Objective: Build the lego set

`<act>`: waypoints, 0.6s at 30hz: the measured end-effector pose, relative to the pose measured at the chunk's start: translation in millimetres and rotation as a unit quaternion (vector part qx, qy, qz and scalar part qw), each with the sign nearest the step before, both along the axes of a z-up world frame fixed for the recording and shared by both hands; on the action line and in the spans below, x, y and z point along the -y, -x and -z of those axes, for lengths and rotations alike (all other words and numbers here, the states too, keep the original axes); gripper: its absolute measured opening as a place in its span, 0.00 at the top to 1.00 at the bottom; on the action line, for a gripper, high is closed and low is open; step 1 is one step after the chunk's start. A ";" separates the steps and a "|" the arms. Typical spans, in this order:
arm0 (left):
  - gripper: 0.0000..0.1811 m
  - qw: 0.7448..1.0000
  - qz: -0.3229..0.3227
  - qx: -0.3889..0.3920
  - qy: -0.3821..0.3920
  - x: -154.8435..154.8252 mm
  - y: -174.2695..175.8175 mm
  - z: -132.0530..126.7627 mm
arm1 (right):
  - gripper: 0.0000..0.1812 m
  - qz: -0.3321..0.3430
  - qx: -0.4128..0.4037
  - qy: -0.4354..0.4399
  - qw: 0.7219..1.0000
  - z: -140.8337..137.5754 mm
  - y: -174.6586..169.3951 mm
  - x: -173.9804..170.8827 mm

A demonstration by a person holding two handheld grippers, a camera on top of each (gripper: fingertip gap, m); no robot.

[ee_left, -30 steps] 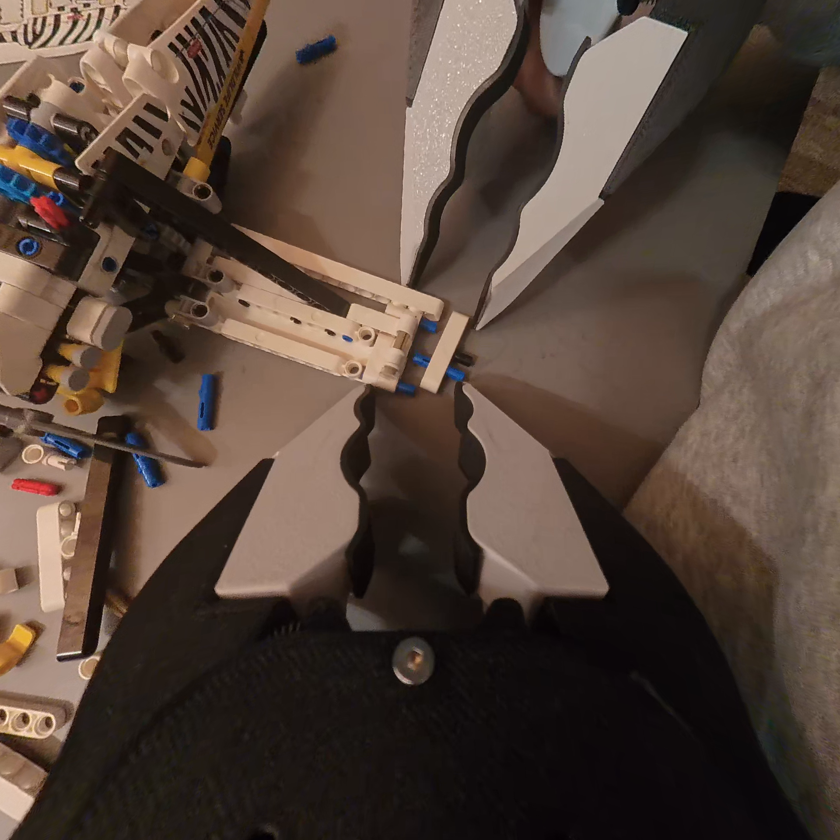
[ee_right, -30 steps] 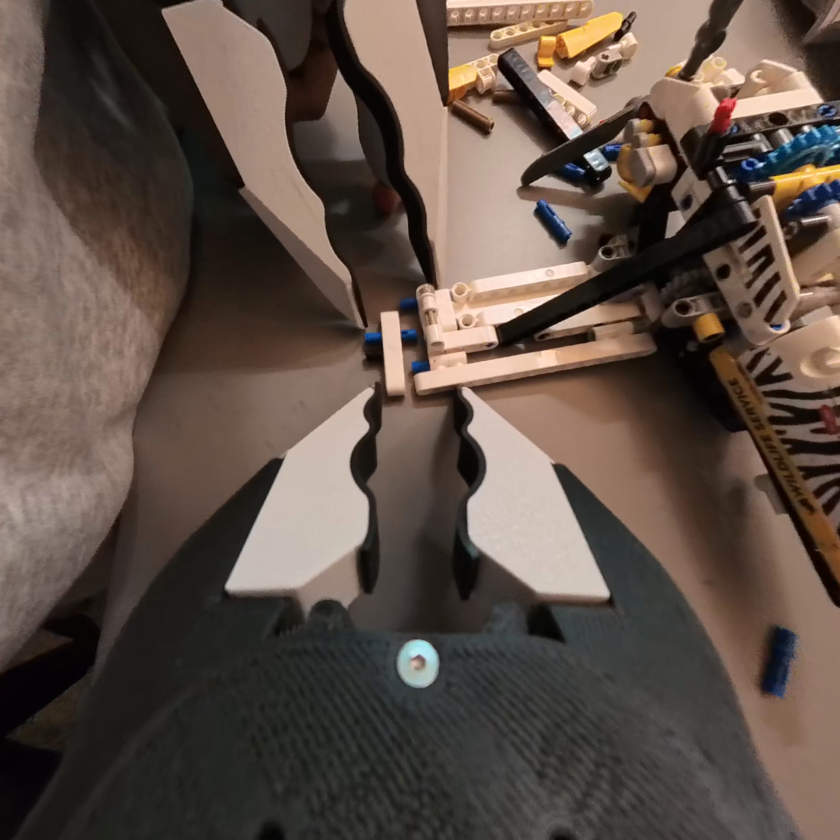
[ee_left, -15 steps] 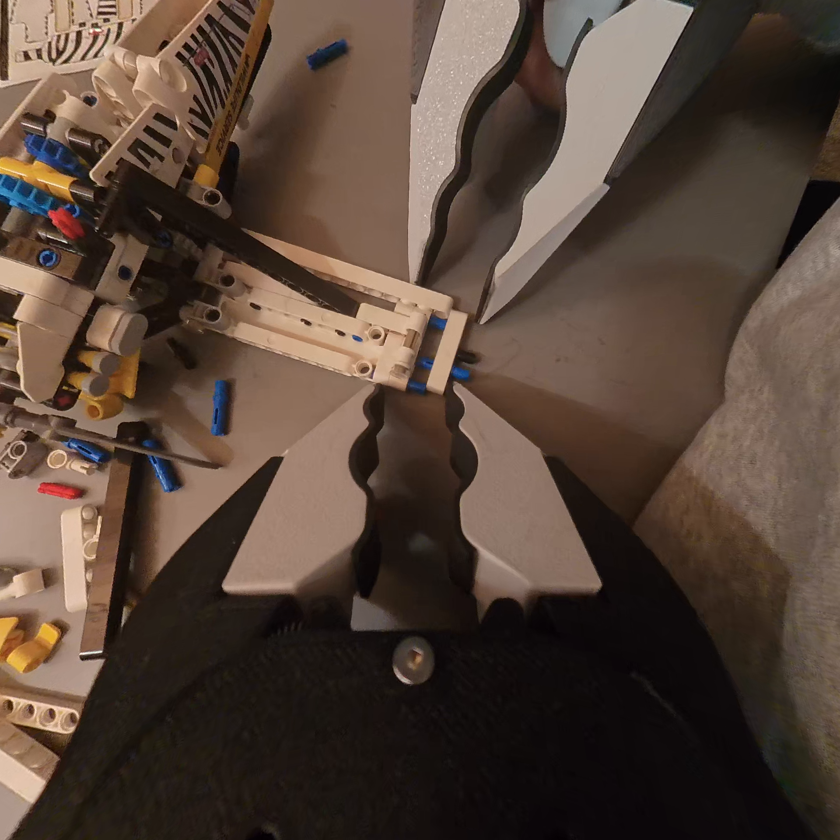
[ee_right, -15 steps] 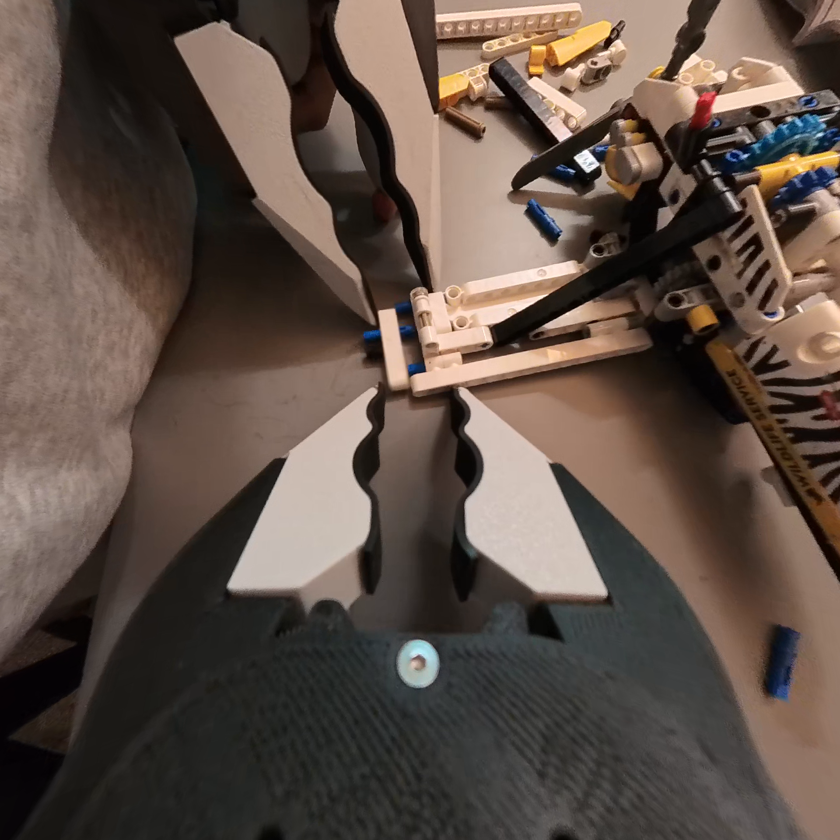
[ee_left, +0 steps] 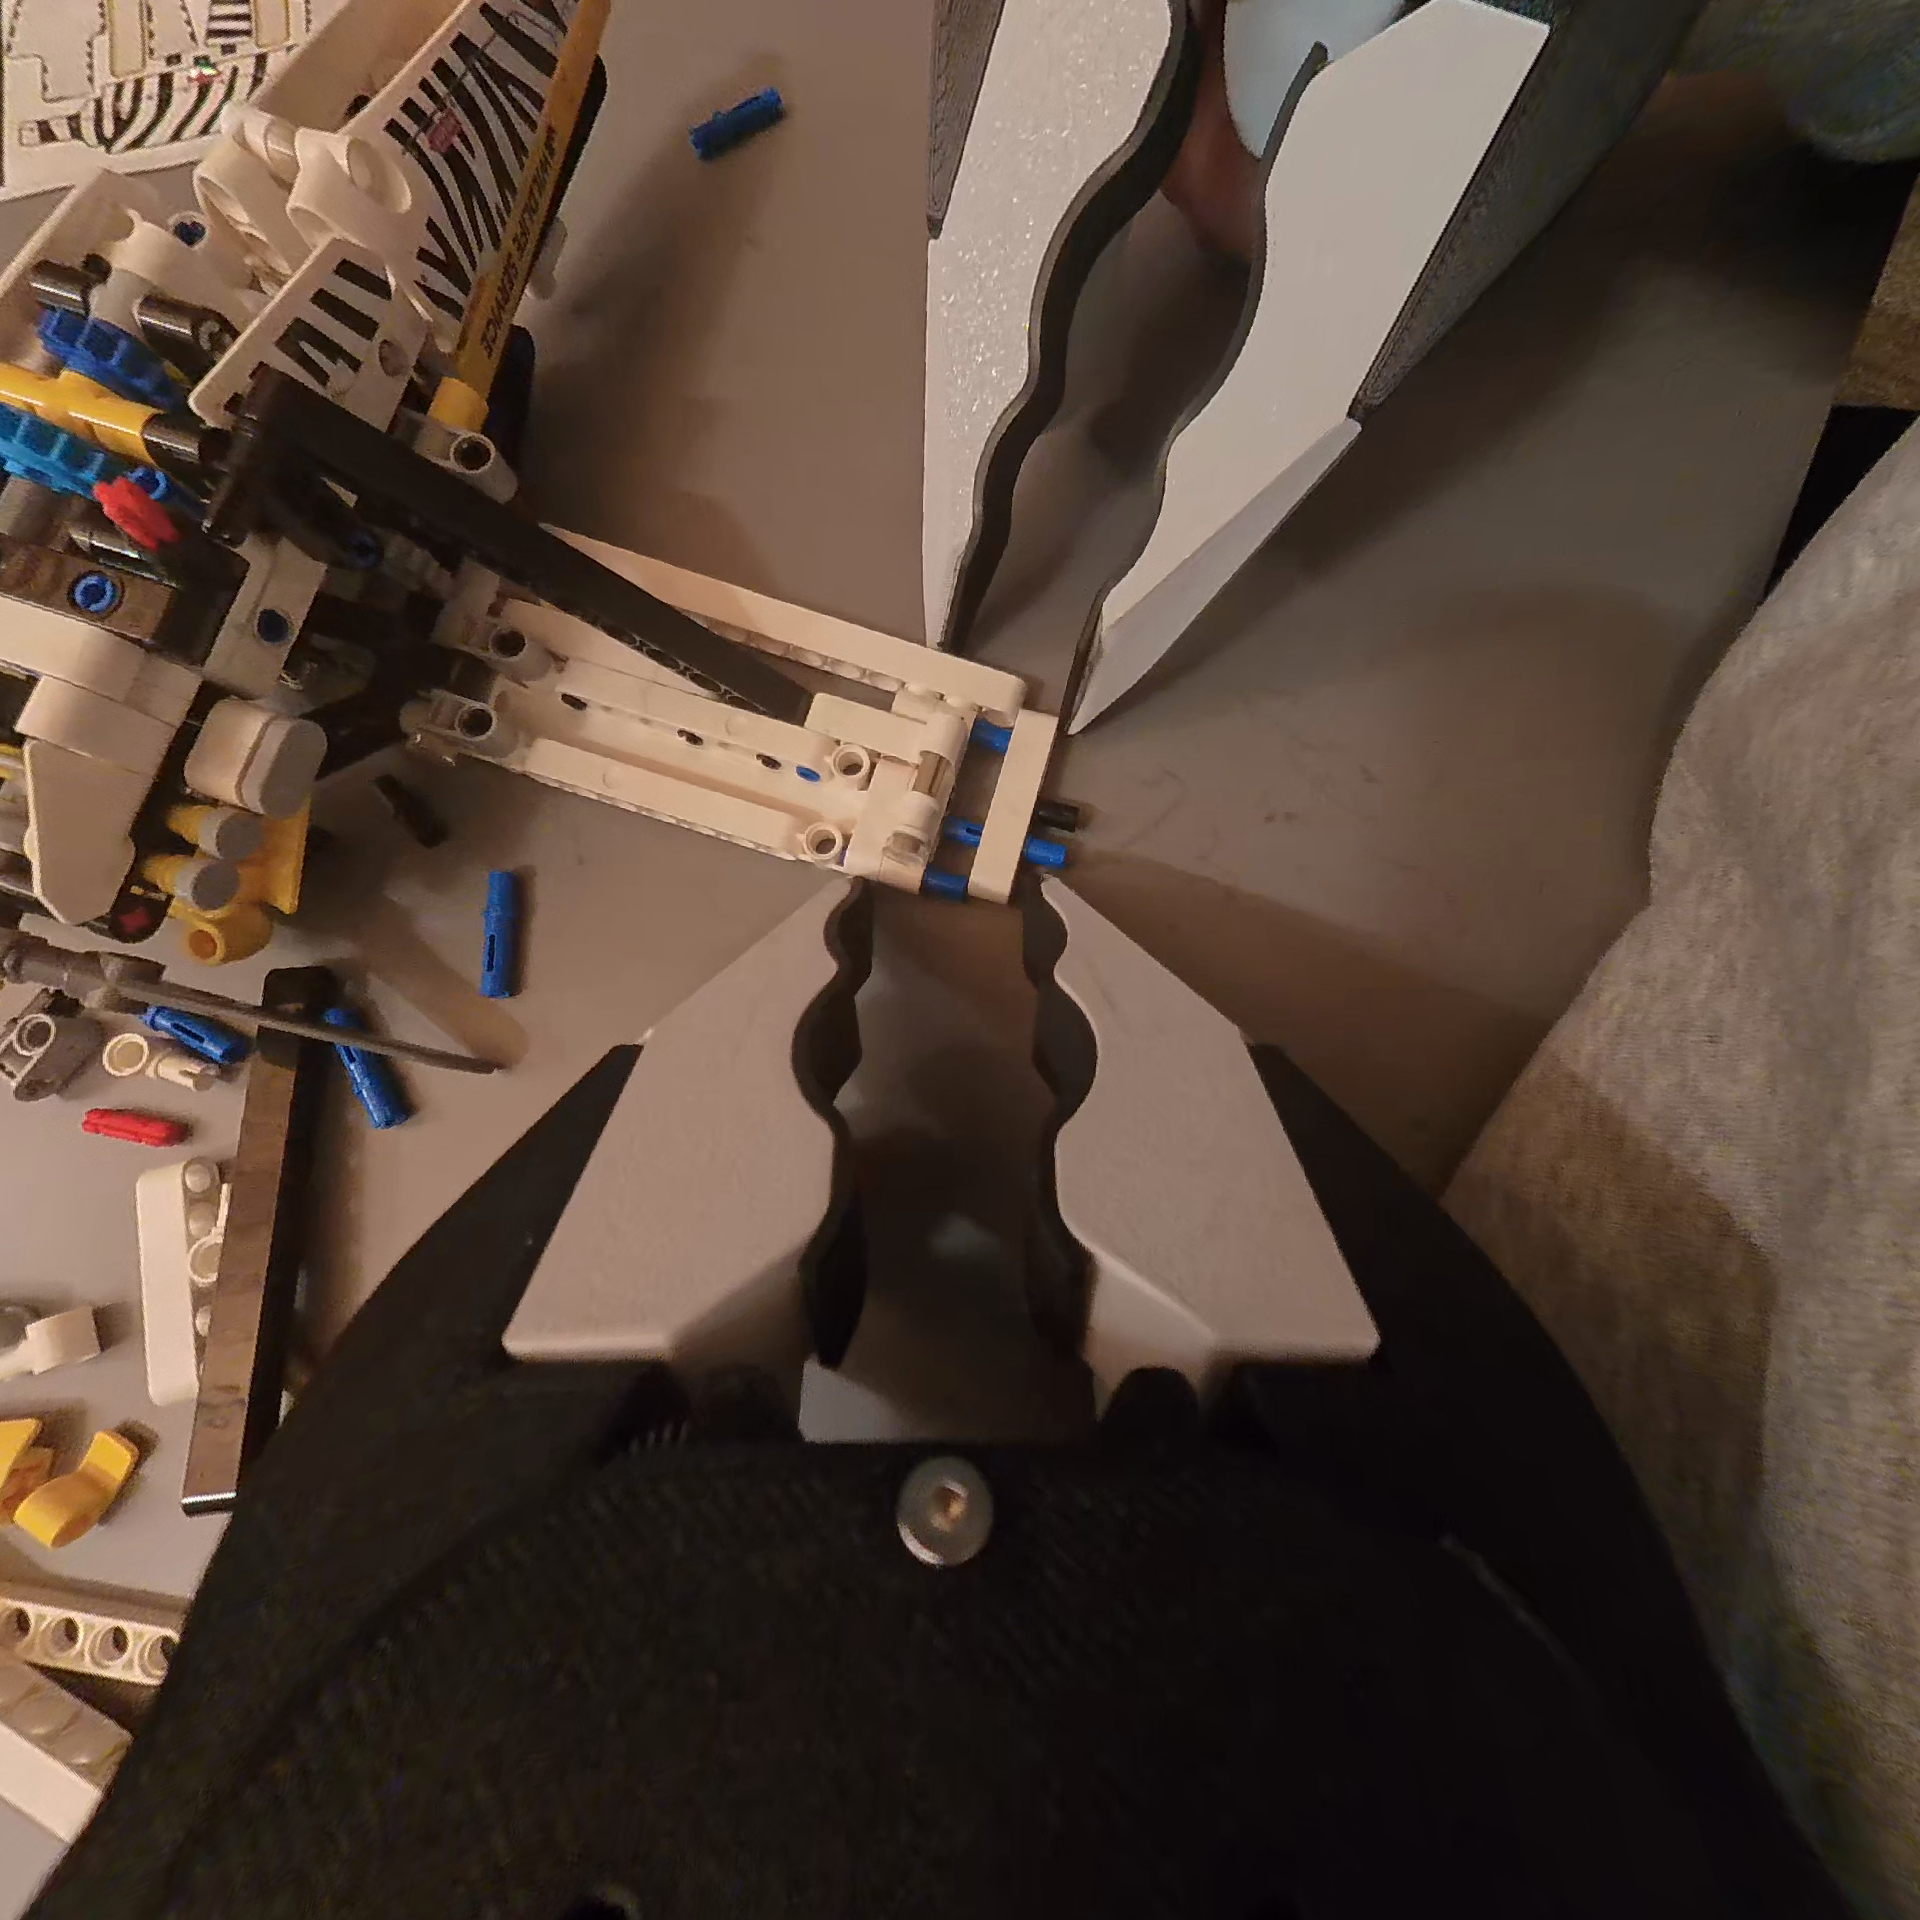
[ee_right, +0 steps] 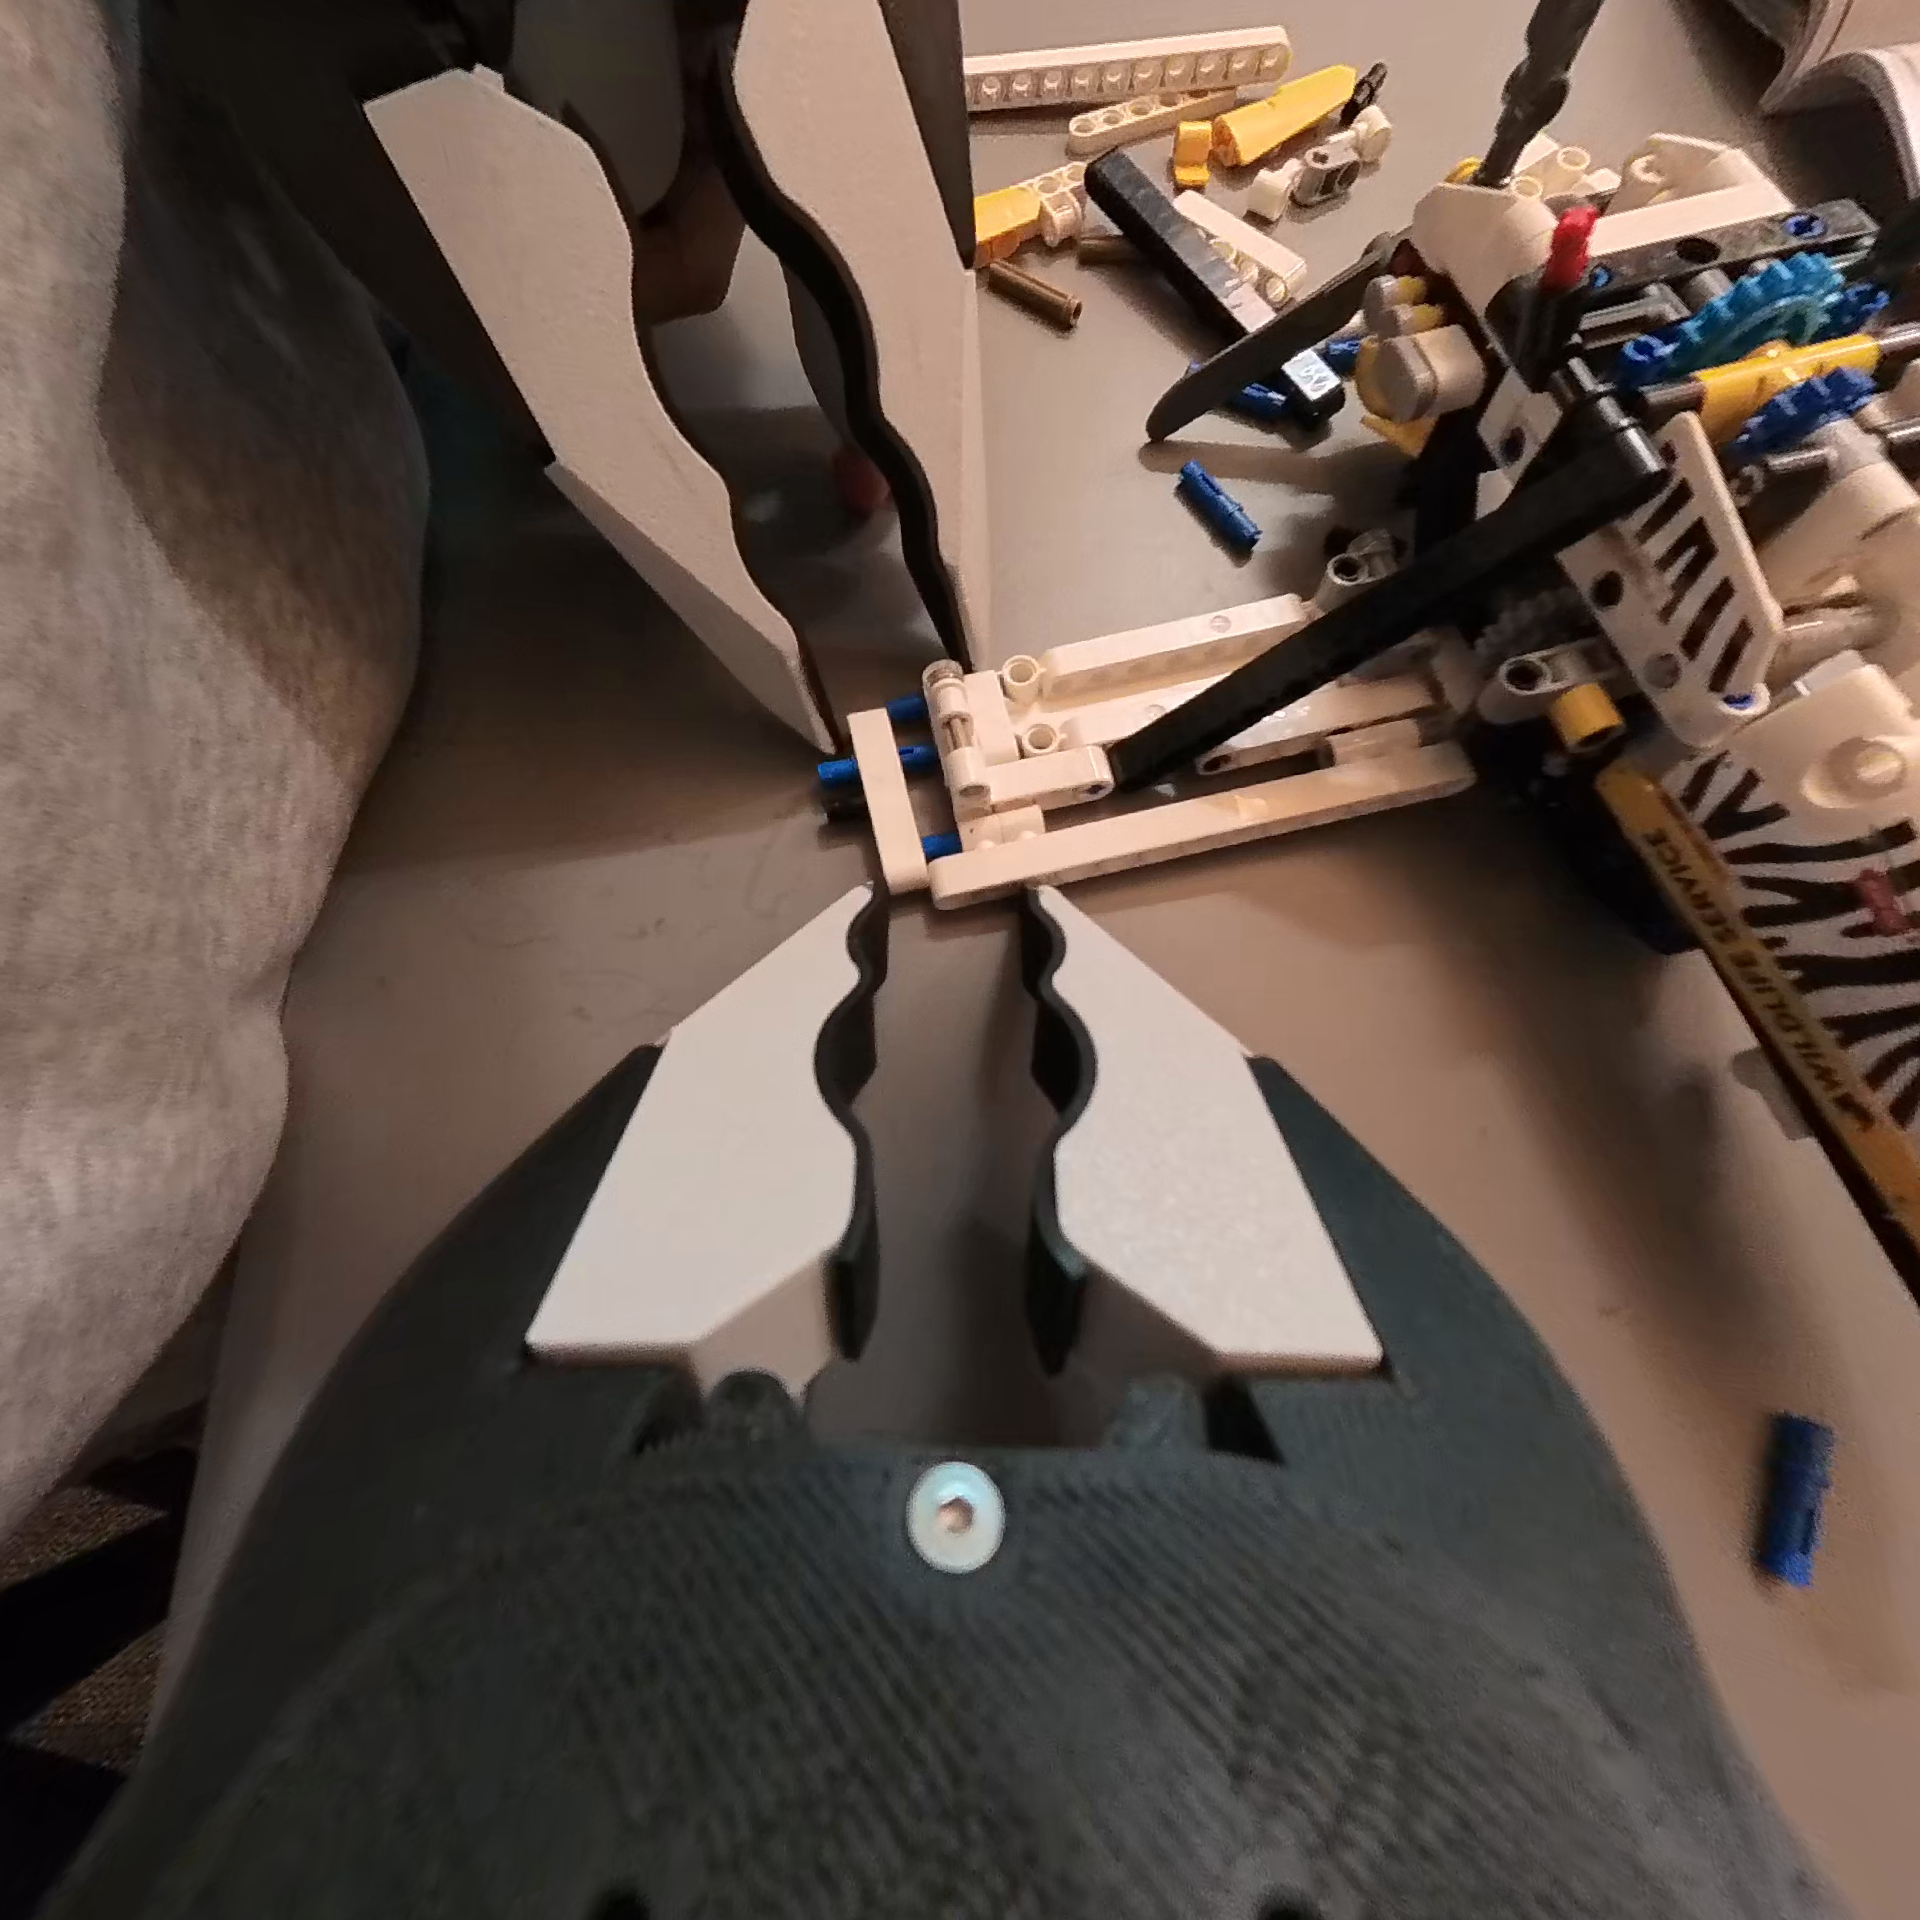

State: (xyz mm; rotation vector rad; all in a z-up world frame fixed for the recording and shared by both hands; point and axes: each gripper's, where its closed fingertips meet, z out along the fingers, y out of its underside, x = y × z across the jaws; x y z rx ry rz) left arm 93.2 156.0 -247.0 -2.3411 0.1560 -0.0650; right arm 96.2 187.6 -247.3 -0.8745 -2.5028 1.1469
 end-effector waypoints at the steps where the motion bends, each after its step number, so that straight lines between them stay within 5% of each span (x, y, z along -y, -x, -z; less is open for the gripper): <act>1: 0.86 1.000 -0.001 0.000 0.000 -0.5 0.2 0.4 | 0.87 0.002 0.000 0.000 1.000 -0.1 -0.1 0.2; 18: 0.89 1.000 0.002 0.001 -0.004 1.4 2.3 -1.0 | 0.86 0.035 -0.013 -0.013 0.999 -0.5 1.3 1.9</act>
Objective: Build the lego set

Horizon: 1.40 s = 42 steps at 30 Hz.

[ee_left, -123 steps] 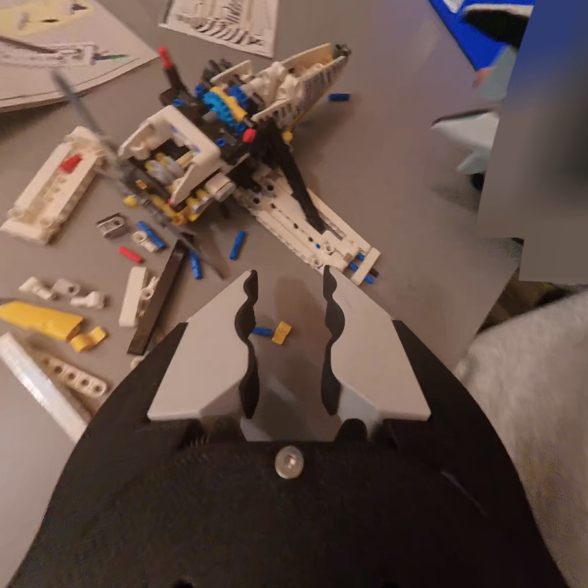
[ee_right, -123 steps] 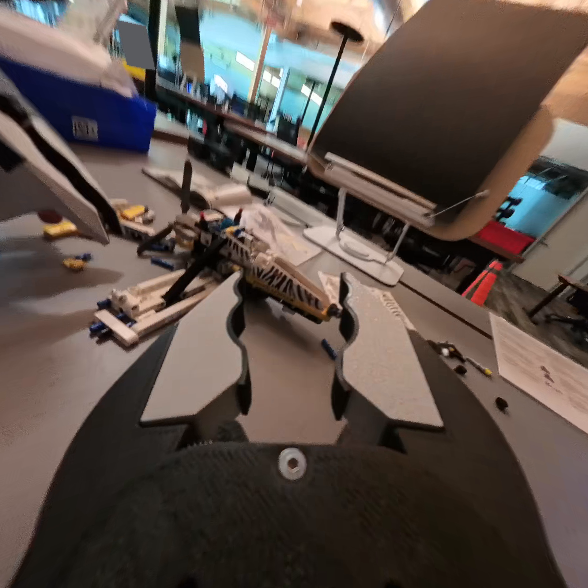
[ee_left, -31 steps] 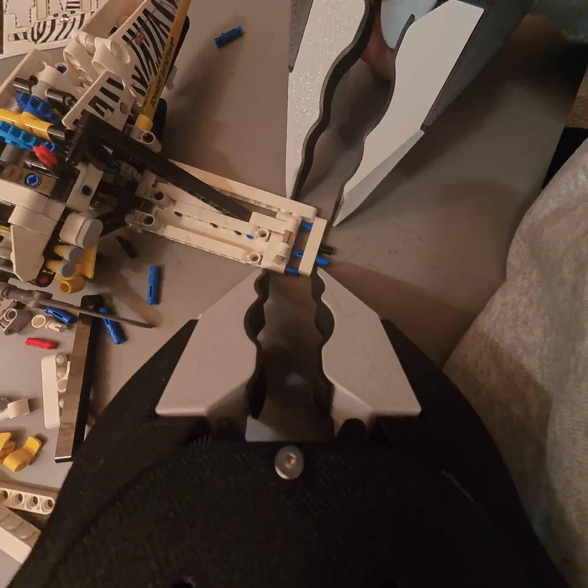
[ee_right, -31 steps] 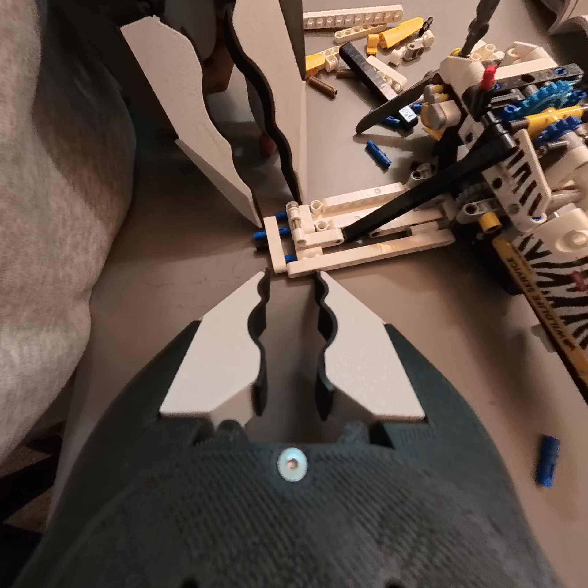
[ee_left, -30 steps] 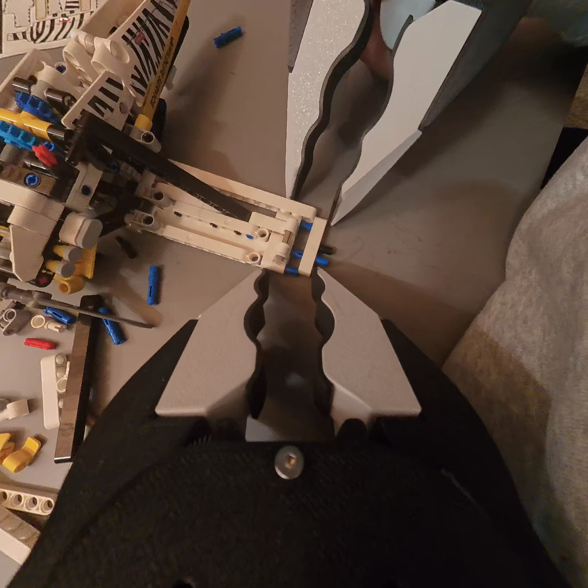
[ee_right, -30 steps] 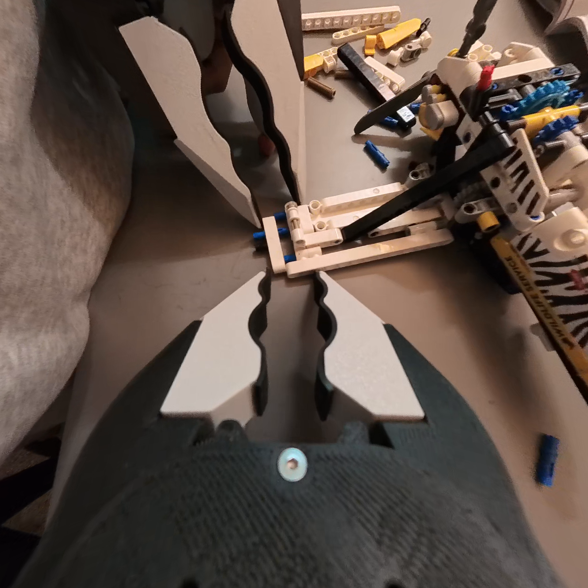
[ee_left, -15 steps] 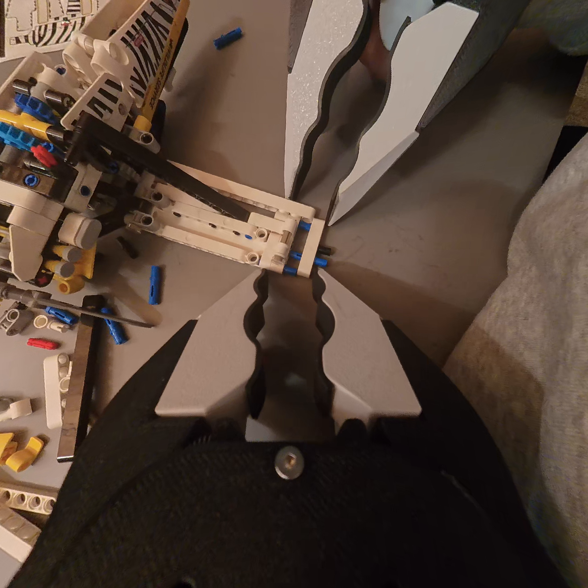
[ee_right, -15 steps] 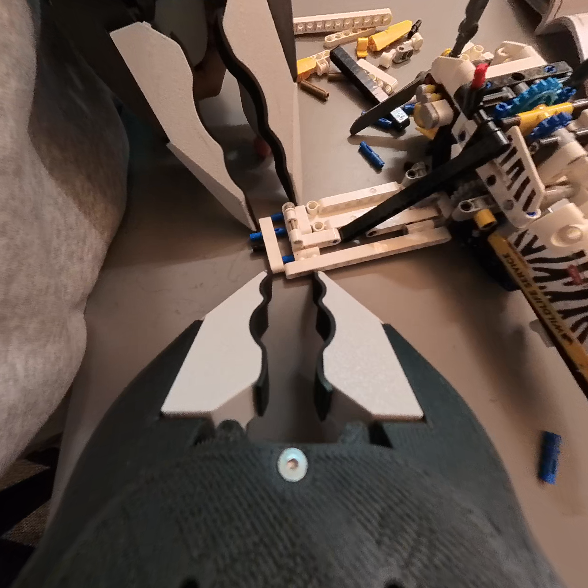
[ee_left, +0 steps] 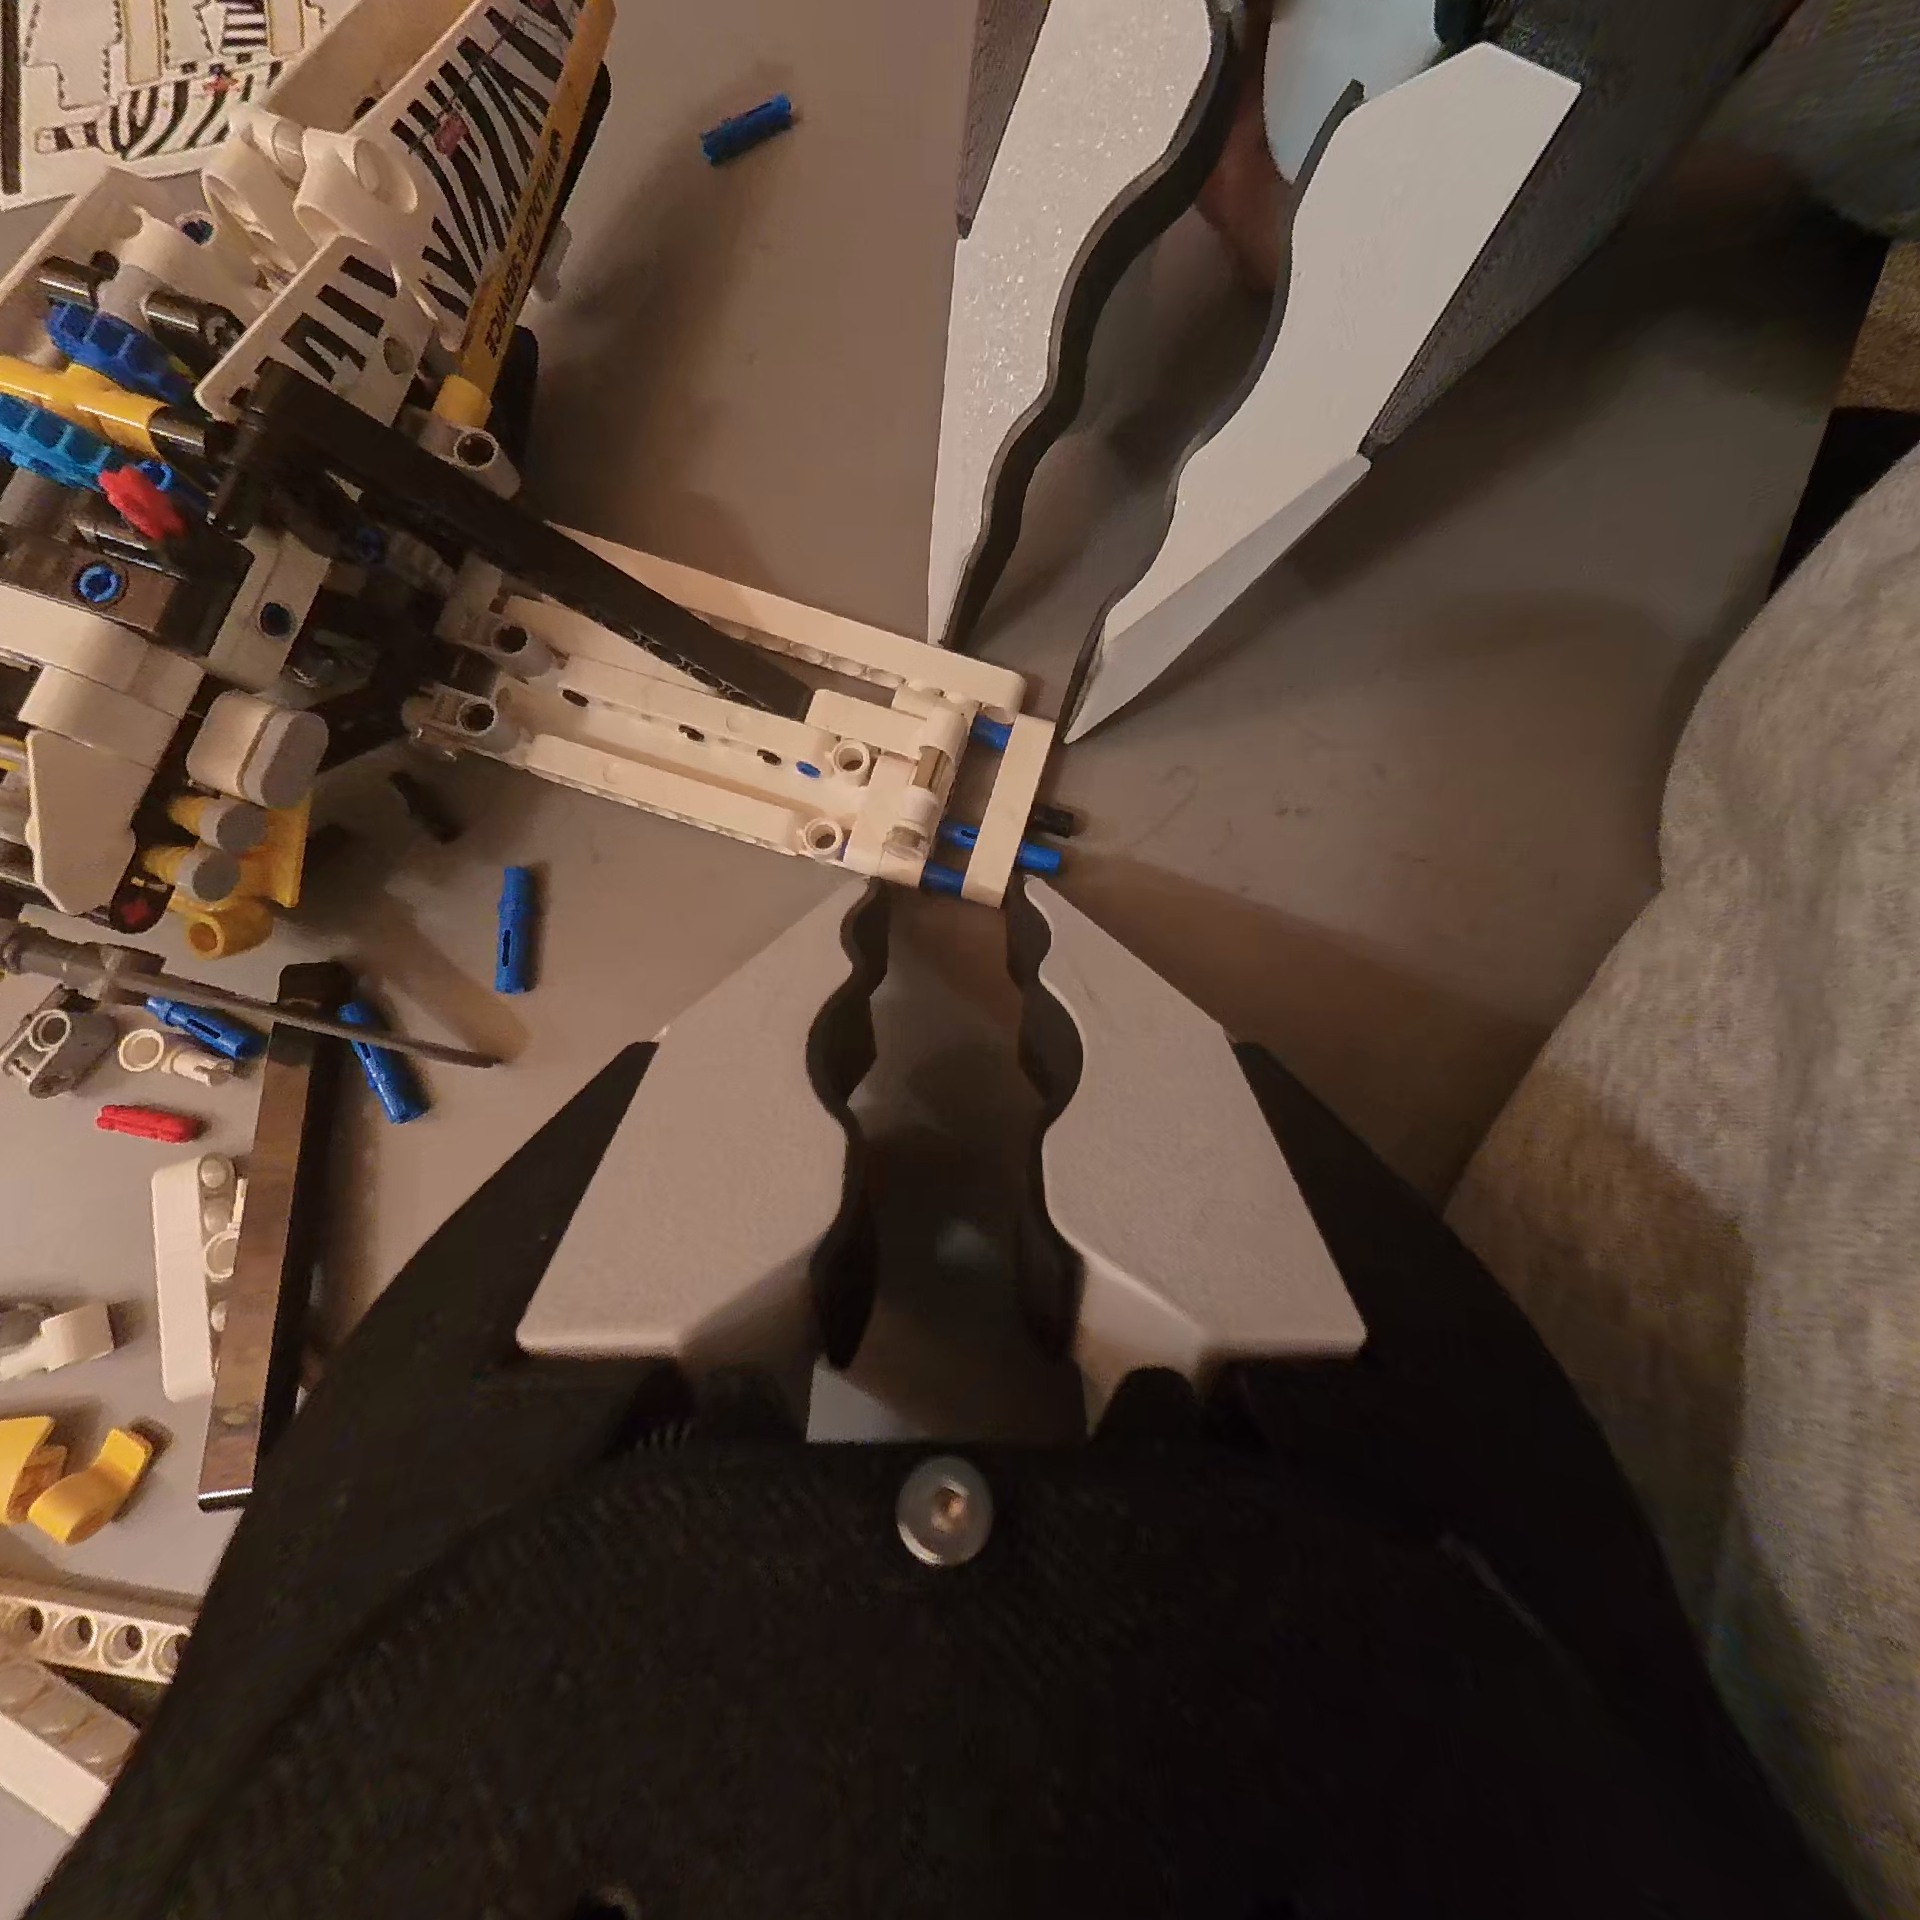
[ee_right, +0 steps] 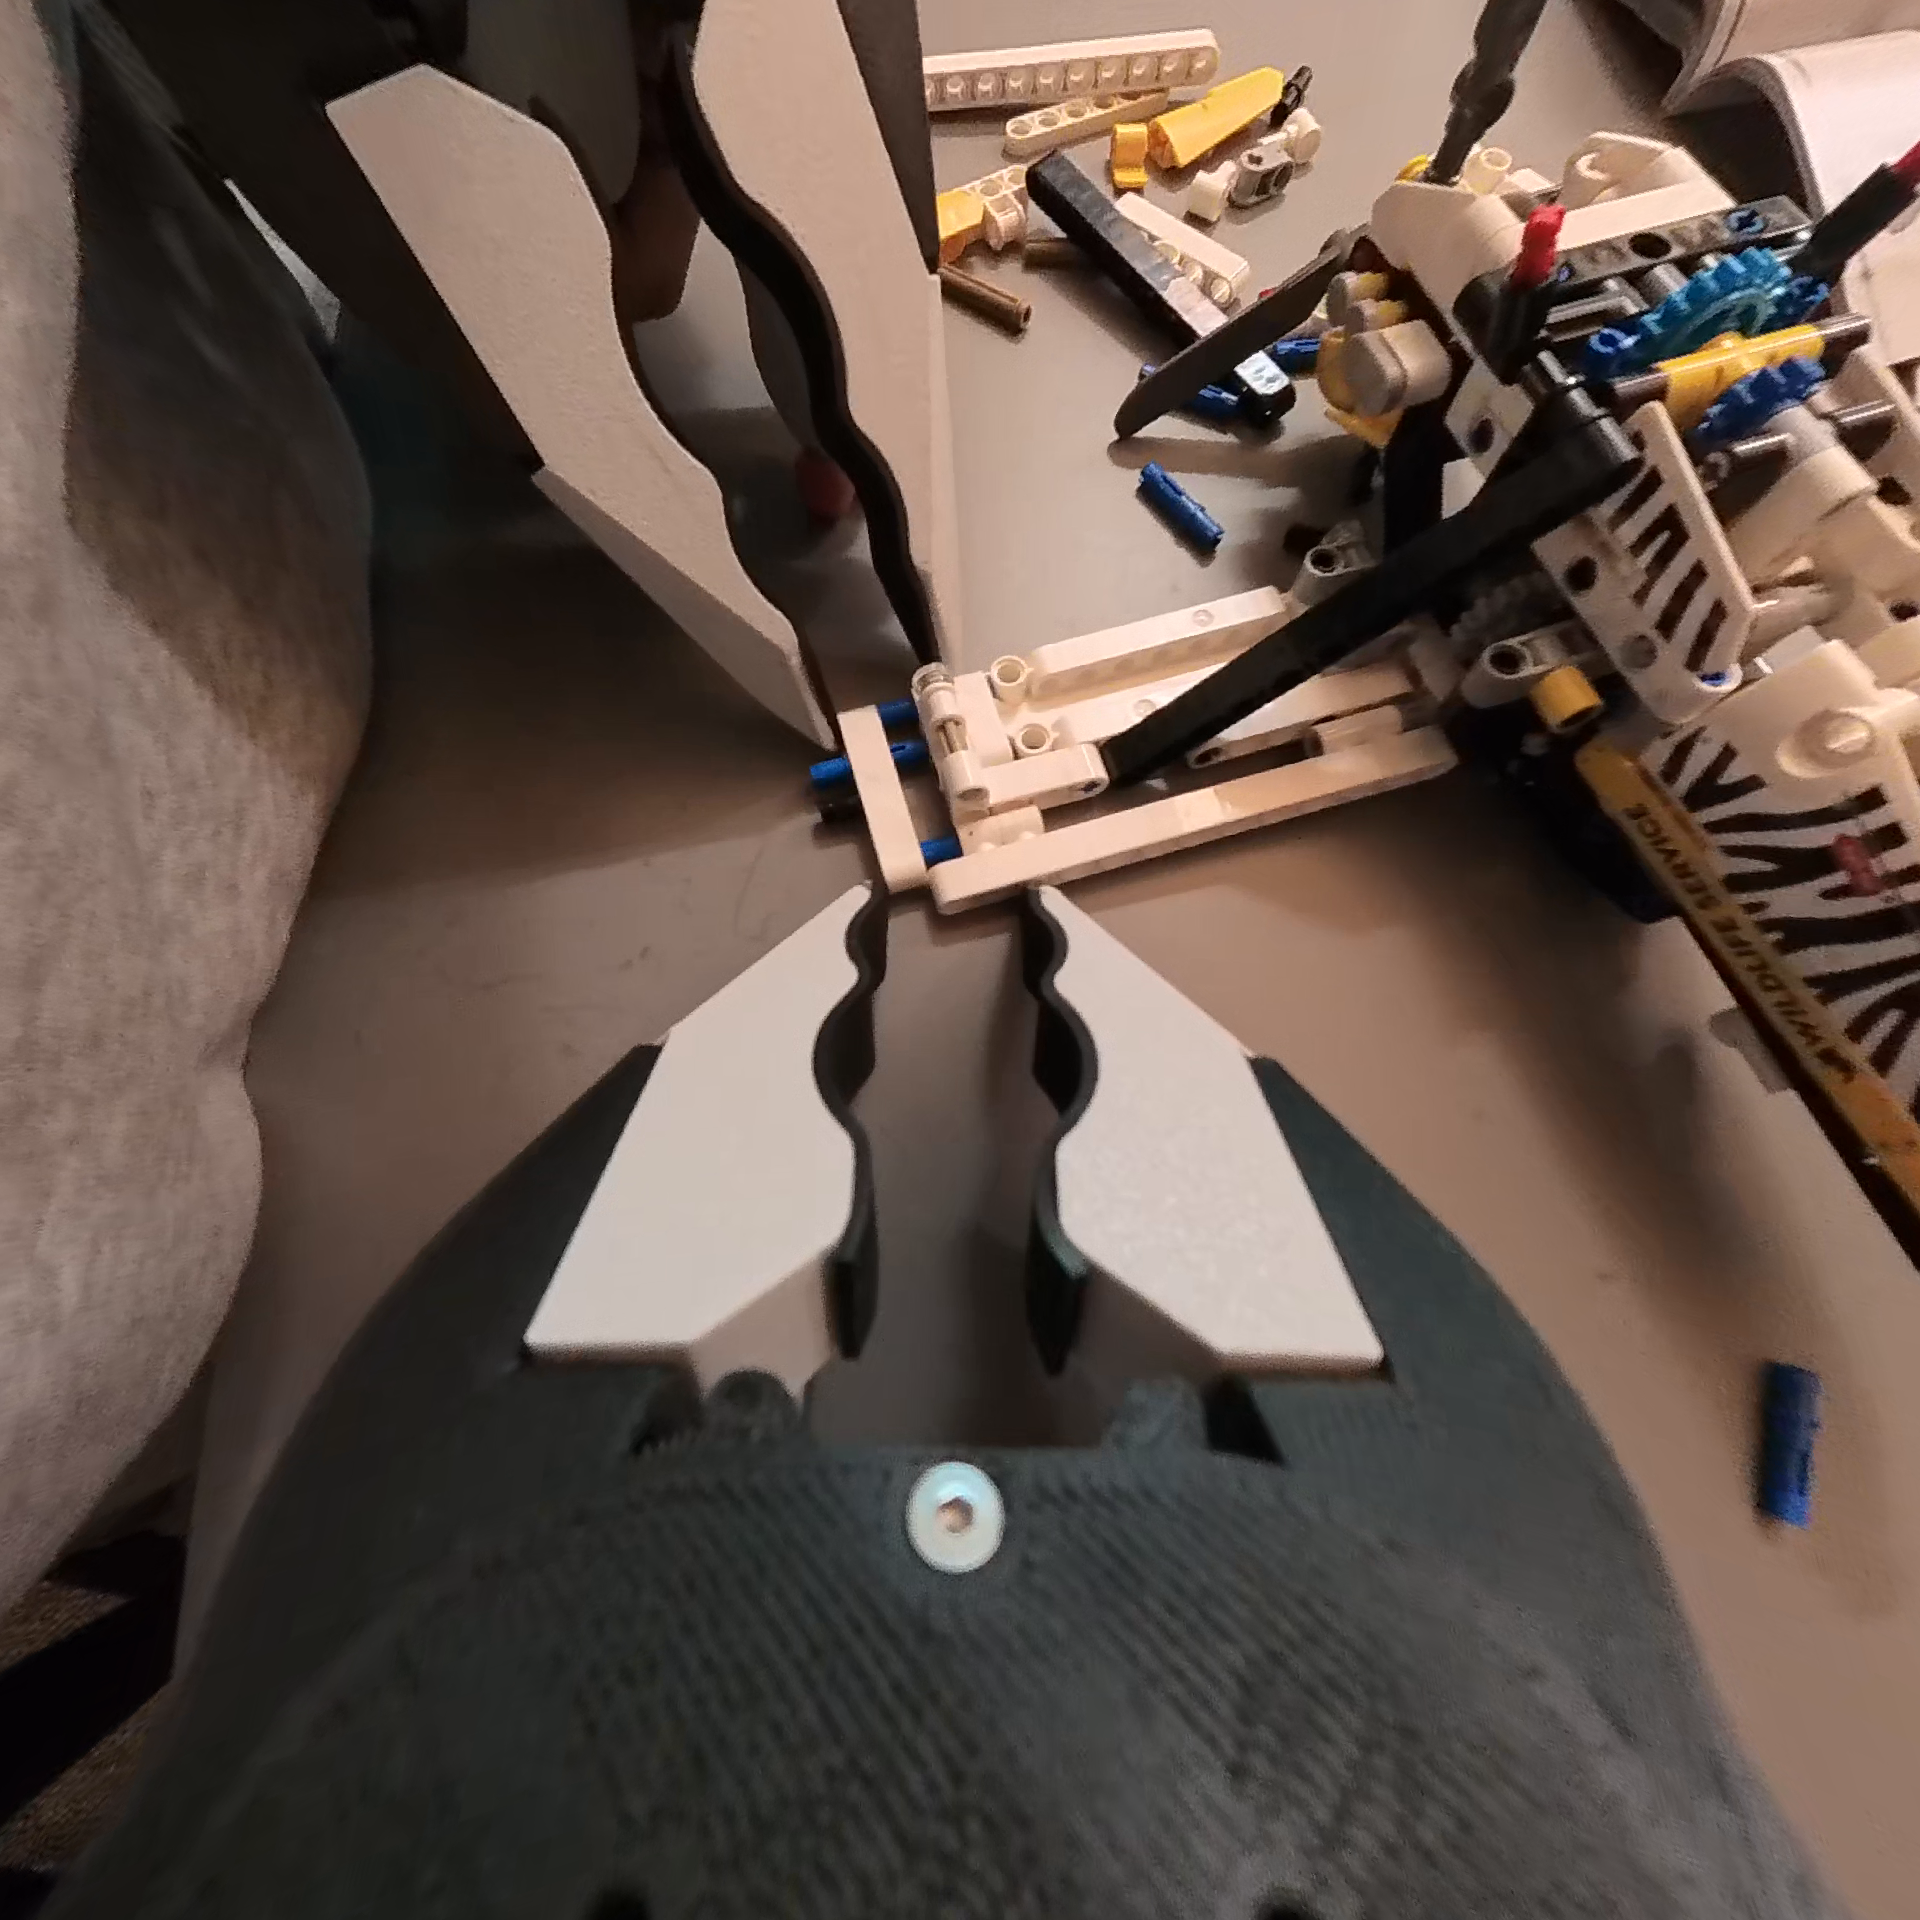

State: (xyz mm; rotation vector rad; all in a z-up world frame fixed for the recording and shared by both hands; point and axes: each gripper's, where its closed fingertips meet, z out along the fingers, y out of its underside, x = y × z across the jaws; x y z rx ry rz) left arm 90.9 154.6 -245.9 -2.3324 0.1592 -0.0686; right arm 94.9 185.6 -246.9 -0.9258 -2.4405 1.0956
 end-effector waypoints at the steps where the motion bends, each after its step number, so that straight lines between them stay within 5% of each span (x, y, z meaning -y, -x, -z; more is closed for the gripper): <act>1: 0.89 1.000 0.000 0.001 0.000 0.1 -0.1 -0.1 | 0.86 0.000 0.000 0.000 1.000 0.1 0.1 0.1; 19: 0.89 1.000 -0.008 -0.025 0.012 3.2 0.8 -0.6 | 0.86 0.003 0.002 0.003 1.000 -0.2 0.4 1.5; 26: 0.77 0.998 -0.021 -0.061 -0.011 2.0 9.1 -2.1 | 0.86 0.003 0.002 0.002 1.000 0.0 0.2 0.5; 42: 0.76 0.999 0.017 -0.034 -0.006 -2.0 3.6 -0.6 | 0.86 -0.001 0.007 0.007 1.000 -0.4 -0.5 3.5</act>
